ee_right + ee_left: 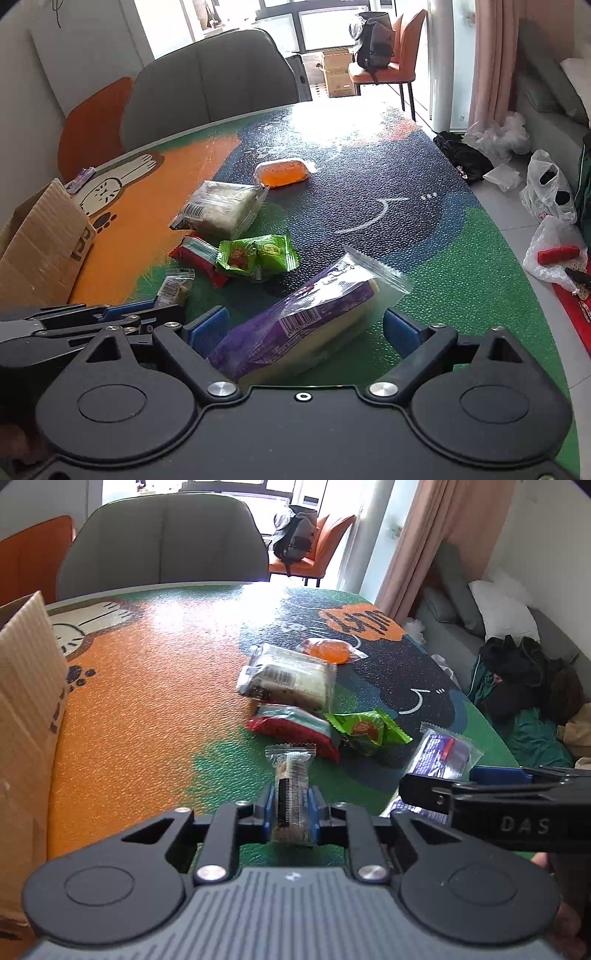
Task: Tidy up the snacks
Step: 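Grasp small clear-wrapped bar with left gripper while right grasps purple-wrapped bread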
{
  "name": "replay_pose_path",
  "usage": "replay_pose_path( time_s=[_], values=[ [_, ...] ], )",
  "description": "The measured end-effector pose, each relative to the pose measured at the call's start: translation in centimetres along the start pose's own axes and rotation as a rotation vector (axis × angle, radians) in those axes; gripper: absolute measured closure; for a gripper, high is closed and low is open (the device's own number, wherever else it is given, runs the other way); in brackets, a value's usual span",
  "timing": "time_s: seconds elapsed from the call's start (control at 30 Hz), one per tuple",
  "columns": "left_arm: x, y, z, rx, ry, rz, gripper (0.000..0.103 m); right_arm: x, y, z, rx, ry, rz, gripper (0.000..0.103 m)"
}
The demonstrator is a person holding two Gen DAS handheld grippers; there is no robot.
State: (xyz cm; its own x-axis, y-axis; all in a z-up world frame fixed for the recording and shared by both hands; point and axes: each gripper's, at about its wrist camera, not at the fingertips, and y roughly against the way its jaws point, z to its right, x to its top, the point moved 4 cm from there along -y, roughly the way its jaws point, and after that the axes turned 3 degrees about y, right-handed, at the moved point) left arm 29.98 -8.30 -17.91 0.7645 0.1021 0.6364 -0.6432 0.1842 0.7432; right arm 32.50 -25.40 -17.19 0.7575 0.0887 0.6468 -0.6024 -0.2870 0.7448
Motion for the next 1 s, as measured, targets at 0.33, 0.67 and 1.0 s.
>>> replay_pose_path(
  time_s=[0.33, 0.67, 1.0],
  values=[
    [-0.9, 1.6, -2.2, 0.040, 0.049, 0.007, 0.085, -1.3, 0.2, -1.6, -0.050, 0.104, -0.001, 0.019],
    [-1.8, 2.1, -2.5, 0.018, 0.080, 0.036, 0.085, -2.8, 2.1, -0.4, -0.023, 0.095, 0.002, 0.056],
    [-1.3, 6.1, -3.0, -0.001, 0.103, 0.106, 0.085, -2.5, 3.9, -1.4, 0.042, 0.083, 0.081, 0.073]
  ],
)
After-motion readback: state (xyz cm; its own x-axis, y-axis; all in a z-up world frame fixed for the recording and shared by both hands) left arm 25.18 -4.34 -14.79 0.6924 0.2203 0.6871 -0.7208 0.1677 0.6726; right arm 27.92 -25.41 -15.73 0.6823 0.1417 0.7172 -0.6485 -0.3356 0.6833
